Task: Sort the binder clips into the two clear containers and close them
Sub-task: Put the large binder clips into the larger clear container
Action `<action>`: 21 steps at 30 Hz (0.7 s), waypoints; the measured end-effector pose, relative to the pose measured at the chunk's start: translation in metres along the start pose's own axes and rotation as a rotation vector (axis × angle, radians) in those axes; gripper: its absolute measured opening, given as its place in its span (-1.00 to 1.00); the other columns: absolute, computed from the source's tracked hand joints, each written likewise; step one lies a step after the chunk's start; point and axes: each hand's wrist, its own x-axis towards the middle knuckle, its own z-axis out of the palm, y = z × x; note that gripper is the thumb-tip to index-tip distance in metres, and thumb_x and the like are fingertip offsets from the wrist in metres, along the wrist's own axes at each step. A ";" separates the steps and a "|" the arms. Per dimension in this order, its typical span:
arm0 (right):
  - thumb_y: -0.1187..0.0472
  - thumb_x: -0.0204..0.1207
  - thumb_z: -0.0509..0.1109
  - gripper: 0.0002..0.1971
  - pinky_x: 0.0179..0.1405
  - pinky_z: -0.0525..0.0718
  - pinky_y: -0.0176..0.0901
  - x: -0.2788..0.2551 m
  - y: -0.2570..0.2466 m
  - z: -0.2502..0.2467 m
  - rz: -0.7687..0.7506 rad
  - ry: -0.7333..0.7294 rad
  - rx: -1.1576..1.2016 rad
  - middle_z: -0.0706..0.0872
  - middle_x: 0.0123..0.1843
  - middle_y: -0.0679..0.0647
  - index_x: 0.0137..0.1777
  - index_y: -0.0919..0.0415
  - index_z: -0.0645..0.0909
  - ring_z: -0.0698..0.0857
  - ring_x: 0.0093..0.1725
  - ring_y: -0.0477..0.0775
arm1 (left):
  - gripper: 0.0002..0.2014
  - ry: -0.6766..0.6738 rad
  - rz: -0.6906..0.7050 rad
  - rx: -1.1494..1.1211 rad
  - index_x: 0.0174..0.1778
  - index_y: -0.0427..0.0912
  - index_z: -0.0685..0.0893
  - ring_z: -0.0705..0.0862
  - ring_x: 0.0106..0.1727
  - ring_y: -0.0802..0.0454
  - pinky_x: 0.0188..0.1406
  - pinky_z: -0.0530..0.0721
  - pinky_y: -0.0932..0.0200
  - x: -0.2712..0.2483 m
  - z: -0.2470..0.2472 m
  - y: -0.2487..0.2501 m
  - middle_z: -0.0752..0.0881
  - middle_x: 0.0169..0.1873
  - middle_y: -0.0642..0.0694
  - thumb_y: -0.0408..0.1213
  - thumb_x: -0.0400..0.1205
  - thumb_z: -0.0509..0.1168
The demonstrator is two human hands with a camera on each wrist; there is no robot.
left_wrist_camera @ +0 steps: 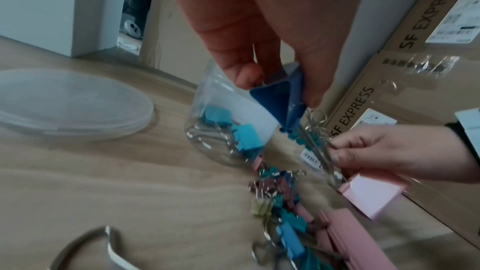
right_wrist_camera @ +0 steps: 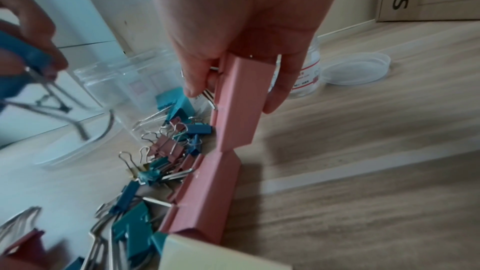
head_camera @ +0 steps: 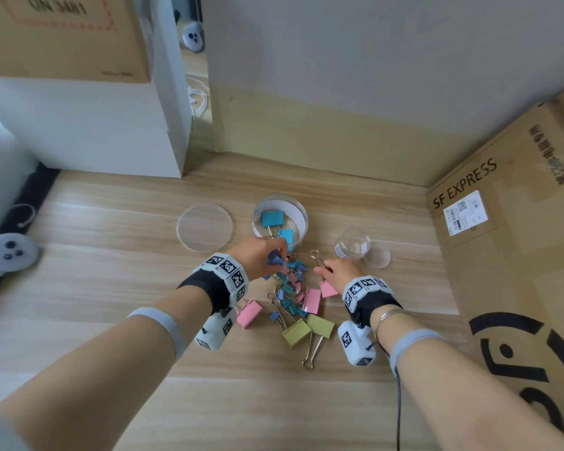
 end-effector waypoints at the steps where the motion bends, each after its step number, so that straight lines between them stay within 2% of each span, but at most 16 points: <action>1: -0.03 0.64 0.16 -0.64 -0.32 0.42 -0.10 0.000 0.000 0.000 -0.001 -0.002 -0.001 0.47 -0.40 0.05 -0.20 0.25 0.51 0.49 -0.32 0.09 | -0.80 0.007 0.022 0.011 0.07 -0.12 0.55 0.62 -0.19 -0.07 -0.21 0.58 0.14 0.001 -0.004 0.000 0.76 -0.11 -0.14 -0.19 0.57 0.31; 4: -0.03 0.64 0.16 -0.66 -0.32 0.40 -0.11 0.001 0.000 0.000 -0.001 -0.006 -0.009 0.40 -0.44 0.01 -0.27 0.18 0.39 0.47 -0.33 0.08 | -0.81 0.006 0.065 0.063 0.08 -0.10 0.57 0.71 -0.15 -0.13 -0.14 0.68 0.07 0.004 -0.014 0.004 0.79 -0.16 -0.15 -0.18 0.59 0.26; 8: -0.03 0.64 0.16 -0.64 -0.32 0.39 -0.11 0.001 -0.002 0.001 -0.004 -0.012 0.014 0.38 -0.44 0.01 -0.33 0.15 0.34 0.41 -0.40 0.04 | -0.80 -0.068 0.067 0.162 0.10 -0.12 0.60 0.62 -0.28 -0.05 -0.21 0.69 0.05 0.006 -0.011 0.007 0.77 -0.20 -0.15 -0.18 0.61 0.19; 11: -0.03 0.64 0.16 -0.62 -0.33 0.40 -0.11 0.000 -0.002 0.003 -0.009 -0.012 0.024 0.38 -0.44 0.00 -0.37 0.14 0.32 0.36 -0.46 -0.02 | -0.77 -0.115 0.046 0.220 0.15 -0.10 0.58 0.65 -0.19 -0.05 -0.30 0.56 0.18 0.007 -0.006 0.008 0.77 -0.11 -0.13 -0.14 0.63 0.20; 14: -0.04 0.64 0.15 -0.58 -0.31 0.40 -0.11 0.001 -0.001 0.002 -0.015 -0.008 0.067 0.36 -0.44 0.00 -0.42 0.11 0.26 0.35 -0.47 -0.02 | -0.69 -0.155 0.032 0.205 0.19 -0.10 0.54 0.56 -0.16 -0.02 -0.44 0.38 0.30 0.008 -0.005 0.010 0.72 -0.02 -0.09 -0.11 0.57 0.32; 16: -0.07 0.63 0.15 -0.56 -0.34 0.37 -0.13 0.000 -0.003 0.002 -0.025 -0.014 0.104 0.35 -0.46 -0.01 -0.44 0.10 0.25 0.34 -0.48 -0.02 | -0.72 -0.134 0.055 0.230 0.18 -0.10 0.53 0.57 -0.16 -0.03 -0.40 0.41 0.27 0.009 -0.005 0.010 0.72 0.02 -0.09 -0.17 0.57 0.32; 18: -0.11 0.60 0.19 -0.56 -0.37 0.36 -0.14 0.000 -0.005 0.002 -0.027 -0.029 0.146 0.39 -0.46 0.00 -0.44 0.10 0.29 0.38 -0.47 -0.01 | -0.77 -0.089 0.093 0.264 0.16 -0.10 0.54 0.54 -0.20 -0.01 -0.33 0.44 0.19 0.009 -0.003 0.012 0.71 0.01 -0.10 -0.21 0.60 0.25; 21: -0.15 0.53 0.28 -0.59 -0.31 0.46 -0.11 0.001 -0.008 0.004 -0.034 -0.076 0.169 0.54 -0.39 0.03 -0.41 0.10 0.38 0.52 -0.37 0.05 | -0.82 -0.059 0.126 0.294 0.11 -0.09 0.56 0.49 -0.20 0.02 -0.32 0.47 0.16 0.010 -0.002 0.016 0.67 -0.01 -0.07 -0.23 0.61 0.20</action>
